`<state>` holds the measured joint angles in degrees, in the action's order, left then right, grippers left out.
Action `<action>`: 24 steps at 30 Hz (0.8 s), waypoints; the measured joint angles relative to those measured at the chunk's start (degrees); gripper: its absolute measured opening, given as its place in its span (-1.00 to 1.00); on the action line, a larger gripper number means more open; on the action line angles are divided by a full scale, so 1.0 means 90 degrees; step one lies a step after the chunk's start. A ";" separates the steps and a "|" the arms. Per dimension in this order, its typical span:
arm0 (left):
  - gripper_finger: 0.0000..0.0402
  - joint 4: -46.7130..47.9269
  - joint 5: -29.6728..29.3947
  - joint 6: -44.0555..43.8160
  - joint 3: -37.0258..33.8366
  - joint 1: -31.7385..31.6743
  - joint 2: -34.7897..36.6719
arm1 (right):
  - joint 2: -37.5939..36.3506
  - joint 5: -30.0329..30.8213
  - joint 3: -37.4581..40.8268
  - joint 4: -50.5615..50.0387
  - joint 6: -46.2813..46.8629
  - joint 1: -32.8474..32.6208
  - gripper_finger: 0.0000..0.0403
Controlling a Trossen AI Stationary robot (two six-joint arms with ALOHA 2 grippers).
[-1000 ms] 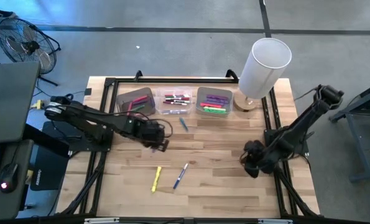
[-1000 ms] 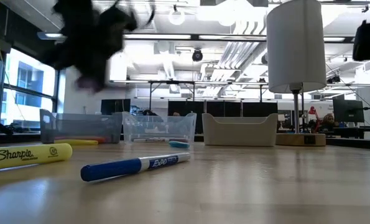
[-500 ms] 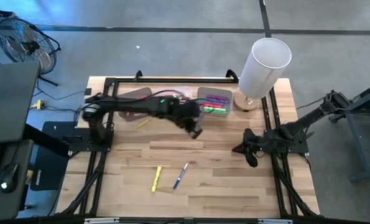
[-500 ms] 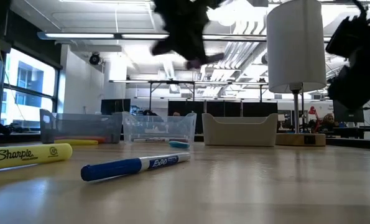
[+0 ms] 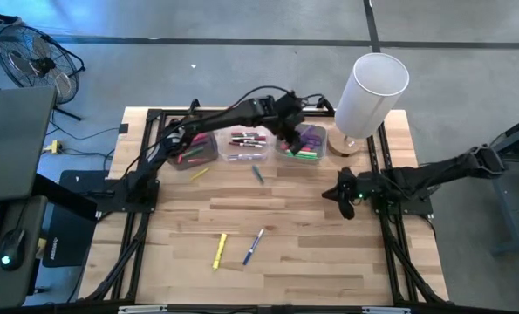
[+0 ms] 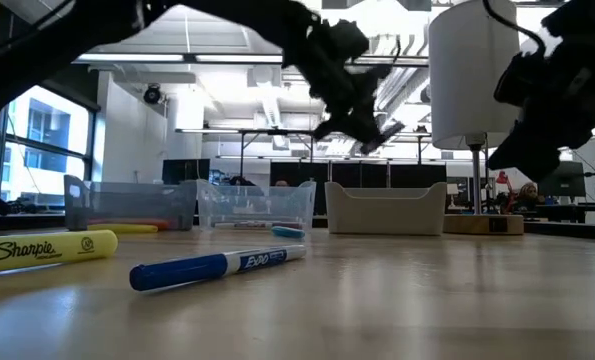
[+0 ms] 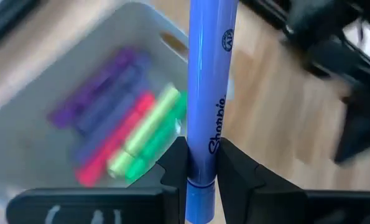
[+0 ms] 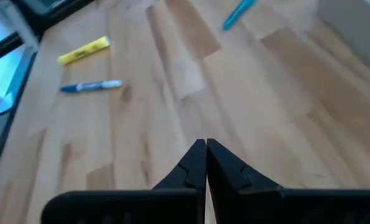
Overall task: Pick & Place Markers
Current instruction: Put the violet highlighter pen into the gray bin, then put the blue marker pen into the transparent bin
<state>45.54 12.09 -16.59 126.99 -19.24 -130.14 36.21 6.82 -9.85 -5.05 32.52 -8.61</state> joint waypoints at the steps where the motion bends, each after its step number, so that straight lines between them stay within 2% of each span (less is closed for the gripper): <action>1: -0.73 0.0000 -0.0021 0.0055 0.0009 -0.0081 -0.0067 | 0.0004 -0.0005 0.0000 0.0013 -0.0001 0.0114 -1.00; 3: -0.68 0.0233 -0.0039 0.0166 -0.0032 -0.0225 -0.0110 | 0.0007 -0.0016 0.0000 -0.0010 -0.0001 0.0313 -1.00; 7: -0.48 -0.0151 -0.0132 0.0593 0.0013 -0.0342 -0.0355 | 0.0007 -0.0028 0.0000 -0.0003 -0.0002 0.0668 -1.00; 9: -0.39 0.0052 -0.0117 0.0681 -0.0049 -0.0401 -0.0429 | 0.0007 -0.0093 0.0000 0.0002 -0.0001 0.0825 -1.00; 13: -0.31 -0.0229 -0.0197 0.0696 0.0011 -0.0404 -0.0408 | 0.0005 -0.0242 0.0000 0.0027 0.0017 0.1043 -1.00; 19: -0.39 -0.0090 -0.0206 0.0589 -0.0031 -0.0292 -0.0337 | 0.0007 -0.0475 0.0000 0.0023 0.0273 0.1098 -1.00; 24: -0.66 -0.0085 -0.0379 0.0502 -0.0001 0.0315 0.0197 | 0.0007 -0.1014 0.0000 0.0023 0.0397 0.1093 -1.00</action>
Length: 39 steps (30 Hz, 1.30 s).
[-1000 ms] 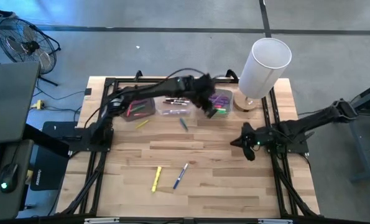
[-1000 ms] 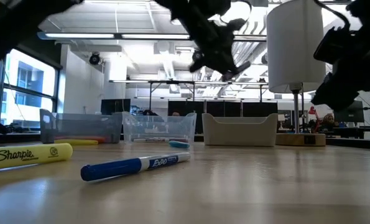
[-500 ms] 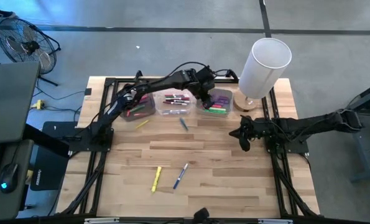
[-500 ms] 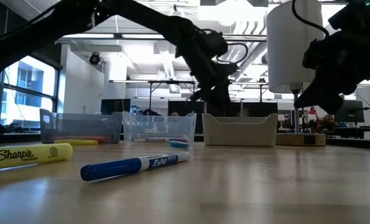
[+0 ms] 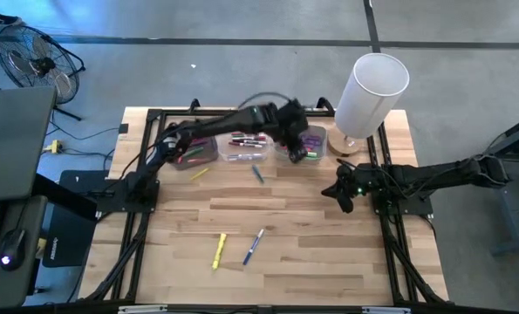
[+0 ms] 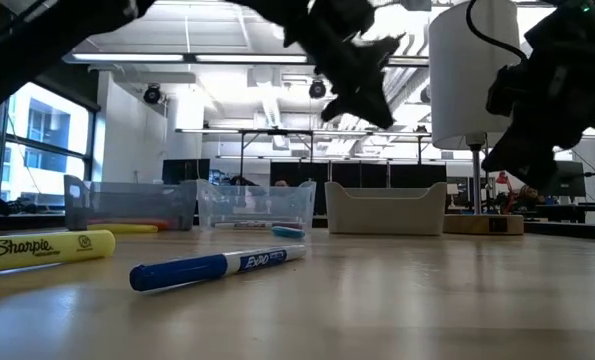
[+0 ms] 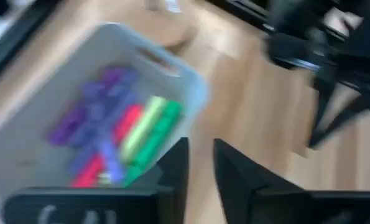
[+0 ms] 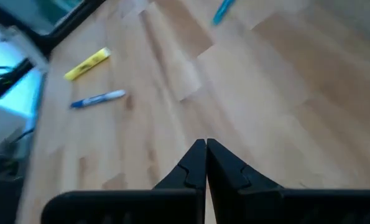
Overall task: Pick & Place Markers
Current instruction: Put the blue marker pen into the transparent bin
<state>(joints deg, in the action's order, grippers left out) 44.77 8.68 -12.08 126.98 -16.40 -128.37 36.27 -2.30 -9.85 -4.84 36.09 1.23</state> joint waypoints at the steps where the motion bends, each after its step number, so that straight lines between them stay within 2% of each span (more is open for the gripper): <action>1: -0.74 0.0021 -0.0008 0.0006 -0.0001 0.0157 0.0030 | 0.0000 -0.0174 0.0000 0.0000 0.0085 -0.0006 -1.00; 4: -0.95 0.0016 0.0249 0.0226 -0.0022 0.0660 0.0042 | -0.0002 -0.0375 0.0000 0.0002 0.0303 -0.0150 -1.00; 7: -0.95 0.0033 0.0325 0.0299 -0.0037 0.1182 0.0092 | -0.0002 -0.0260 0.0000 0.0046 0.0265 -0.0533 -1.00; 11: -0.99 -0.0065 0.0119 0.0014 -0.0556 0.1795 0.0095 | -0.0004 0.0132 0.0000 0.0051 0.0260 -0.1207 -1.00; 15: -1.00 -0.0536 -0.0099 -0.0584 -0.1502 0.2277 0.0259 | -0.0002 0.0582 0.0000 0.0092 0.0280 -0.1850 -1.00; 17: -1.00 -0.1267 -0.0137 -0.0967 -0.2084 0.2471 0.0340 | -0.0002 0.0812 0.0000 0.0183 0.0370 -0.2115 -1.00; 20: -1.00 -0.1792 -0.0201 -0.1514 -0.3200 0.2764 0.0745 | 0.0004 0.1028 -0.0001 0.0384 0.0589 -0.2421 -1.00; 22: -1.00 -0.2892 -0.0265 -0.1891 -0.3825 0.2903 0.0936 | -0.0005 0.1148 -0.0005 0.0459 0.0766 -0.2556 -1.00; 25: -1.00 -0.3186 -0.0527 -0.2339 -0.5053 0.3092 0.1655 | 0.0046 0.1506 -0.0005 0.0763 0.0824 -0.2675 -1.00; 27: -1.00 -0.3933 -0.0735 -0.2630 -0.5719 0.3163 0.1982 | 0.0105 0.1796 -0.0065 0.0915 0.0793 -0.2714 -1.00; 31: -1.00 -0.4144 -0.1188 -0.2978 -0.7172 0.3387 0.3178 | 0.0395 0.2451 -0.0561 0.0988 0.0426 -0.2679 -1.00; 33: -1.00 -0.4465 -0.1419 -0.3172 -0.7798 0.3494 0.3740 | 0.0704 0.2671 -0.0988 0.0937 0.0124 -0.2579 -1.00; 35: -1.00 -0.4219 -0.1673 -0.3316 -0.8457 0.3649 0.4394 | 0.1185 0.2771 -0.1484 0.0716 -0.0169 -0.2406 -1.00; 39: -1.00 -0.4371 -0.1946 -0.3455 -0.9366 0.3834 0.5393 | 0.2413 0.2700 -0.2754 0.0312 -0.0689 -0.1952 -1.00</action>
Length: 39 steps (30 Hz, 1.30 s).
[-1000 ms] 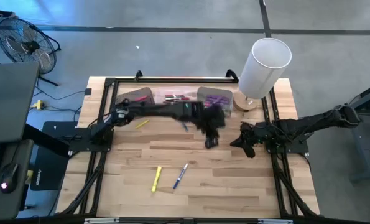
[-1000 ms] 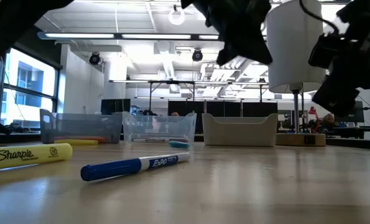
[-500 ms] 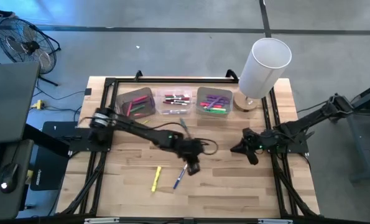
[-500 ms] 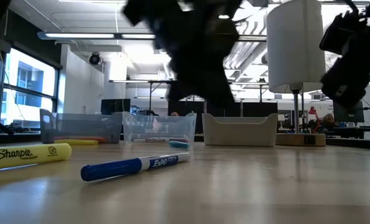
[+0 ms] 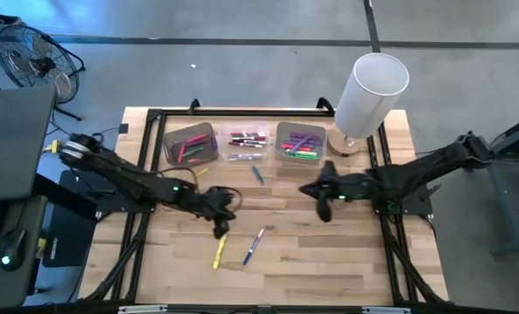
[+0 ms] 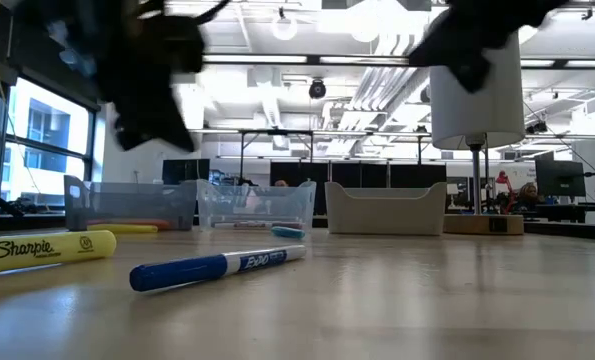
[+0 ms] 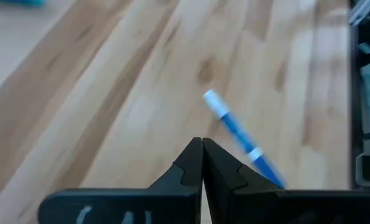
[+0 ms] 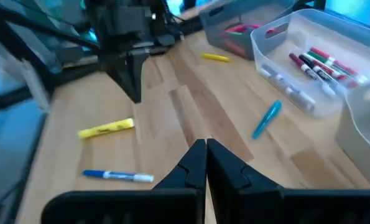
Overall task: Pick & Place Markers
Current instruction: Put the blue marker pen into the transparent bin
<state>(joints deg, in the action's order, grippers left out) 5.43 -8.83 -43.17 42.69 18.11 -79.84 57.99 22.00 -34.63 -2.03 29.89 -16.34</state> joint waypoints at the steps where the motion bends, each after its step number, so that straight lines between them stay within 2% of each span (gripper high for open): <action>1: -1.00 0.0069 -0.0062 -0.0020 -0.0213 0.0048 0.0257 | 0.0333 -0.0081 -0.0340 -0.0120 -0.0106 0.0094 -1.00; 6: -1.00 0.0102 -0.0125 -0.0071 -0.0988 0.0122 0.1217 | 0.2113 -0.0681 -0.2015 -0.1034 -0.0748 0.0409 -1.00; 10: -1.00 0.0078 -0.0018 -0.0019 -0.1302 0.0117 0.1650 | 0.3339 -0.1336 -0.3201 -0.2084 -0.1982 0.0353 -1.00; 16: -1.00 0.0353 0.0468 0.0364 -0.1382 0.0119 0.1739 | 0.4859 -0.1387 -0.4680 -0.3083 -0.3148 0.0113 -0.95; 22: -1.00 0.0542 0.0632 0.0461 -0.1383 0.0117 0.1739 | 0.6088 -0.1947 -0.5959 -0.3760 -0.4382 0.0001 -0.70; 27: -1.00 0.0602 0.0801 0.0480 -0.1383 0.0117 0.1737 | 0.6909 -0.2401 -0.6570 -0.4072 -0.4875 -0.0036 -0.45; 31: -1.00 0.0609 0.0939 0.0589 -0.1383 0.0117 0.1737 | 0.7328 -0.2488 -0.6698 -0.4092 -0.5186 -0.0035 -0.33; 39: -1.00 0.0706 0.0951 0.0604 -0.1378 0.0117 0.1734 | 0.7708 -0.2259 -0.6688 -0.4006 -0.5221 -0.0014 -0.36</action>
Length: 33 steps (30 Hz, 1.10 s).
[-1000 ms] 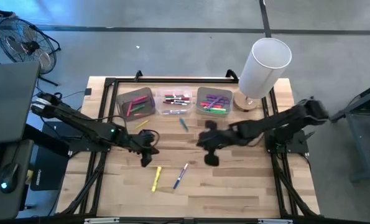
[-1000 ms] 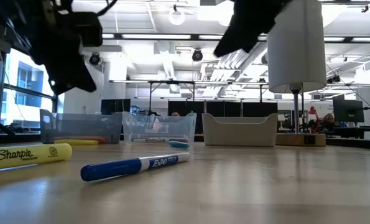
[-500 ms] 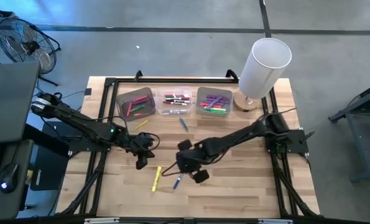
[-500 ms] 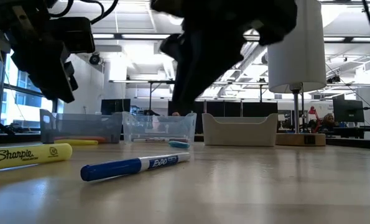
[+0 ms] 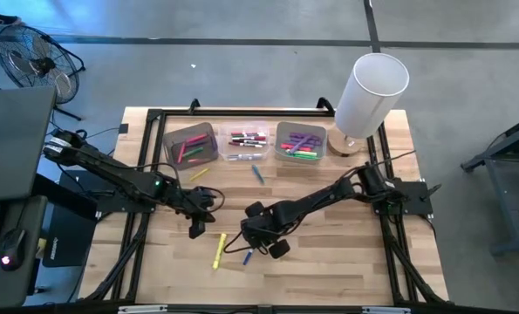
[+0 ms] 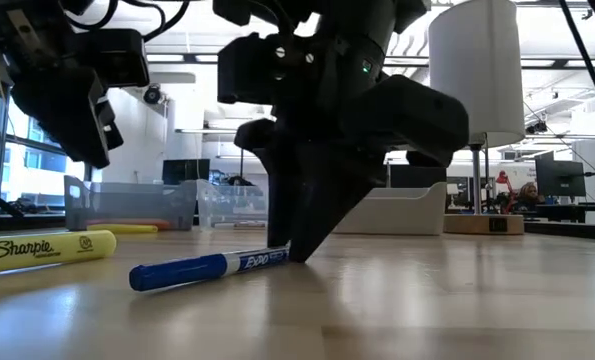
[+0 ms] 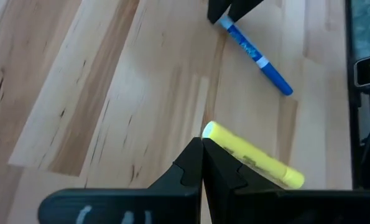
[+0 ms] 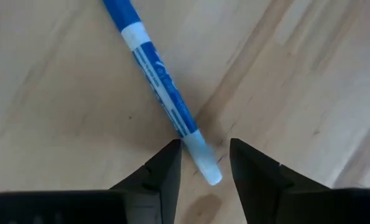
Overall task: Pick & Place Markers
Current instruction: Put the blue marker pen into the transparent bin
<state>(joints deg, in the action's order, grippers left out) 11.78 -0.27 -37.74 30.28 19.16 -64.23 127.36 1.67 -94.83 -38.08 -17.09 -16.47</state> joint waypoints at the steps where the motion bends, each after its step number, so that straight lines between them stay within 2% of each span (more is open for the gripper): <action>1: -1.00 0.0055 0.0000 0.0002 0.0000 0.0000 0.0000 | 0.0009 0.0057 -0.0003 0.0026 0.0002 -0.0002 -0.38; 8: -1.00 0.0203 0.0024 -0.0004 0.0000 0.0000 0.0000 | 0.0067 0.0037 -0.0013 -0.0079 0.0029 -0.0010 -0.72; 12: -1.00 0.0194 -0.0010 -0.0002 0.0000 0.0000 0.0000 | 0.0038 -0.0016 -0.0012 -0.0135 0.0430 -0.0010 -0.93; 16: -1.00 0.0191 -0.0007 -0.0002 0.0000 0.0000 0.0000 | -0.0143 0.0010 0.0020 -0.0468 0.0599 0.0084 -0.90; 20: -1.00 0.0152 -0.0027 -0.0004 0.0000 0.0000 0.0000 | -0.0731 0.0163 0.0017 -0.0765 0.0613 0.0409 -0.95; 27: -1.00 -0.0215 -0.0032 0.0001 0.0002 0.0000 0.0000 | -0.1723 0.1566 0.0008 -0.1202 0.0992 0.1500 -0.99; 30: -1.00 -0.0340 -0.0032 0.0005 0.0002 0.0000 0.0000 | -0.1829 0.1829 -0.0129 -0.1092 0.0849 0.2056 -0.99; 33: -1.00 -0.0356 -0.0032 0.0000 0.0002 0.0000 0.0000 | -0.1707 0.1828 -0.0158 -0.0523 0.0683 0.2560 -0.99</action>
<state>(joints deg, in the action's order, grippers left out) 8.58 -0.56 -37.74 30.30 19.16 -64.23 111.99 18.11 -96.25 -42.79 -10.95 6.57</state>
